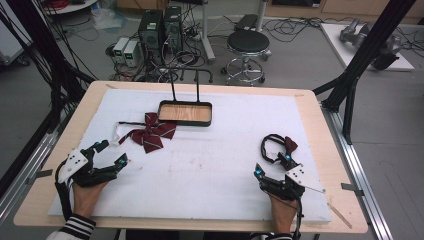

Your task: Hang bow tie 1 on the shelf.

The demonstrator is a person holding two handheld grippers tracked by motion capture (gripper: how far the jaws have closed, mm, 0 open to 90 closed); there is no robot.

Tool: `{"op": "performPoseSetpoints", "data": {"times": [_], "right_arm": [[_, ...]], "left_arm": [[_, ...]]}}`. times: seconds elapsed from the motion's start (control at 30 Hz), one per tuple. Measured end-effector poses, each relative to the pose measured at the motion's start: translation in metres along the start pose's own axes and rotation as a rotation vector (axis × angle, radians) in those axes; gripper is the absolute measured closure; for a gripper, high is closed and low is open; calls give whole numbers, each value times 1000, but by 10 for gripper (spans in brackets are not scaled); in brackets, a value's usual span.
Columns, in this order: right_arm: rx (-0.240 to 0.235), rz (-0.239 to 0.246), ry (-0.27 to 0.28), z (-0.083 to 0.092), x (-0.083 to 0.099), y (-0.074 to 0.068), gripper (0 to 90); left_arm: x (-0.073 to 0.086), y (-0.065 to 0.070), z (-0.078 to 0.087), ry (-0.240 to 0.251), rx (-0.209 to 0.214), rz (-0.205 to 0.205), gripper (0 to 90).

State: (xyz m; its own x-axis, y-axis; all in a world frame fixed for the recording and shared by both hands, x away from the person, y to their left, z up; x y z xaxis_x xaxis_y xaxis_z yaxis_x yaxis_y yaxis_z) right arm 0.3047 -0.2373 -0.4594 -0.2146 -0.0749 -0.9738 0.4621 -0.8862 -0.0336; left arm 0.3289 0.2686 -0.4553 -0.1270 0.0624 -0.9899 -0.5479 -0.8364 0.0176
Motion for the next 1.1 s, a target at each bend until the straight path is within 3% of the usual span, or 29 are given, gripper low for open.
{"op": "performPoseSetpoints", "data": {"times": [0.13,0.33,0.67,0.87,1.1], "right_arm": [[-1,4,4,0,0,0,111],[-3,1,1,0,0,0,111],[-3,-4,8,1,0,0,111],[-4,-11,8,1,0,0,110],[-2,-8,10,1,0,0,111]], "left_arm": [[0,-1,-1,-6,-3,16,144],[-2,0,-4,-47,-15,-4,144],[-30,-1,-11,-97,-4,-63,144],[-42,-3,-16,-122,10,-71,144],[-57,-7,-28,-189,32,-74,144]]}}
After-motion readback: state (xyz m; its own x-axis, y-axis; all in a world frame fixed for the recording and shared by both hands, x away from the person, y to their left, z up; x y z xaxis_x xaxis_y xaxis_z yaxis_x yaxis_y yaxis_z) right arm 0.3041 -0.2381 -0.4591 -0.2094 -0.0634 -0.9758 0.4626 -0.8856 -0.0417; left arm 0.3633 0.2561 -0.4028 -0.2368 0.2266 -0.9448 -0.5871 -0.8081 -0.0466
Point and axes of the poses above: each handheld gripper's, and its own axes: z roughly backward along the jaws, x roughly out of its underside, y roughly to its right, the point moved 6 cm from there along -z, roughly forward along the jaws, and after that the axes turned 6 degrees about -y, right-handed, at the moved point
